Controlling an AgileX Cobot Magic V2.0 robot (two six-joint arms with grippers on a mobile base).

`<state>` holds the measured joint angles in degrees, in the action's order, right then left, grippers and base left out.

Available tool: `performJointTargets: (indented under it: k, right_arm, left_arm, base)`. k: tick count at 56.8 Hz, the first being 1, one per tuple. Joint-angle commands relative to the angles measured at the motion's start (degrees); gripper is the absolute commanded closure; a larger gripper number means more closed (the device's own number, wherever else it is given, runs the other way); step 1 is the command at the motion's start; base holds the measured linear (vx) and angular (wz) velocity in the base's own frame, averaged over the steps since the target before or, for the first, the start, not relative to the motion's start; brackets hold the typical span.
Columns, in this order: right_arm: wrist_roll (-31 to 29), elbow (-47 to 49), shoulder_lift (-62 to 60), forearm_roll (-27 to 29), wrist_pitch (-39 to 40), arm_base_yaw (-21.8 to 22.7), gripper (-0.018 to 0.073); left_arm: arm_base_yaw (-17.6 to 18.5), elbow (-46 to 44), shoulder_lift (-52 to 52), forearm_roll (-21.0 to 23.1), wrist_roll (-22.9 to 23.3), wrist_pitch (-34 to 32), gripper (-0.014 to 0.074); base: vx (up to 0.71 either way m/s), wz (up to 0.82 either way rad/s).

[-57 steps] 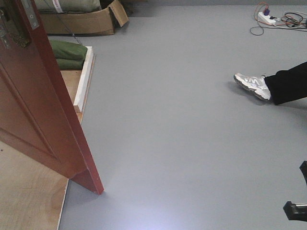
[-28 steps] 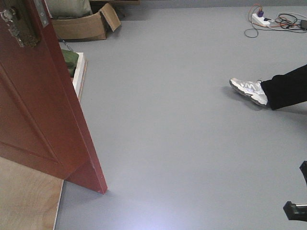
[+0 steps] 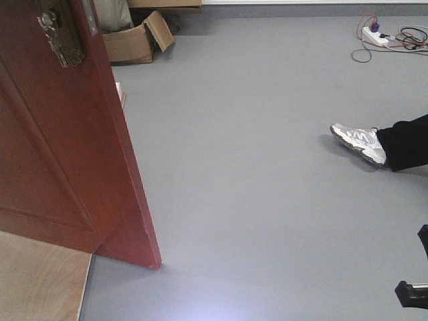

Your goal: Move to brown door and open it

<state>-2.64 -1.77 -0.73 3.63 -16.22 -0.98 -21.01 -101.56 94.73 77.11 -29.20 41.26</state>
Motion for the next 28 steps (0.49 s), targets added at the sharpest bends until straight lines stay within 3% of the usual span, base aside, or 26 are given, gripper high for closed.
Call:
performJointTargets:
  k: [1,28]
  right_arm:
    - [-0.3,-0.4,-0.6,0.0,4.7,0.0,0.0559]
    - [-0.3,-0.4,-0.6,0.0,4.7,0.0,0.0559]
  left_arm:
    - [0.4,-1.8,-2.4,3.3,-0.1,-1.6,0.06]
    - [0.4,-1.8,-2.1,3.3,-0.1,-1.6,0.06]
  base:
    - [0.21,0.05]
    - [0.17,0.04]
